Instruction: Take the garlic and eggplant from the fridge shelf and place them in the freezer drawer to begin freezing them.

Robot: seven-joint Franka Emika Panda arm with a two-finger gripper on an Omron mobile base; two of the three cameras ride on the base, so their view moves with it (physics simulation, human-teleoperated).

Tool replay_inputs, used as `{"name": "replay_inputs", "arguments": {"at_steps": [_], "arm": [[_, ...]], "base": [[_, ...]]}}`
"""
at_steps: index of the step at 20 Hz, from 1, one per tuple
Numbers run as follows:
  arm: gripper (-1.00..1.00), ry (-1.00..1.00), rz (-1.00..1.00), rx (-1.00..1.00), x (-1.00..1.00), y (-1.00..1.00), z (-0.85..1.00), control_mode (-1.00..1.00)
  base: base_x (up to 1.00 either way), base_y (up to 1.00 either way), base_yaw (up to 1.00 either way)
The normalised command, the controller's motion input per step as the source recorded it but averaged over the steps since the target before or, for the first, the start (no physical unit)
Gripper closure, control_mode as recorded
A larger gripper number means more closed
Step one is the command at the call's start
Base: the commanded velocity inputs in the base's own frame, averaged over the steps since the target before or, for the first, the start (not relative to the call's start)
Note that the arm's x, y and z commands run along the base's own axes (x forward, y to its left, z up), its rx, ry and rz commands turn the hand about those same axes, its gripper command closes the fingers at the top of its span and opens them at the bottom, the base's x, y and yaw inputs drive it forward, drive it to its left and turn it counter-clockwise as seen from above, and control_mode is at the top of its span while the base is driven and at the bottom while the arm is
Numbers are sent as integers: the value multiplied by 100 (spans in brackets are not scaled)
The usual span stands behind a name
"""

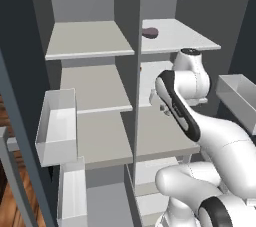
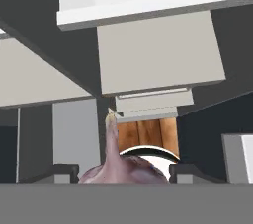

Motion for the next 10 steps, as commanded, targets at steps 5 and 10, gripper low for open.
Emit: {"name": "replay_inputs", "arguments": {"at_steps": [5, 10], "arm": [[100, 6, 2, 0, -24, 0, -28, -100], [100, 0, 0, 0, -4, 0, 0, 100]], "base": [[0, 0, 0], [-10, -2, 3]]}}
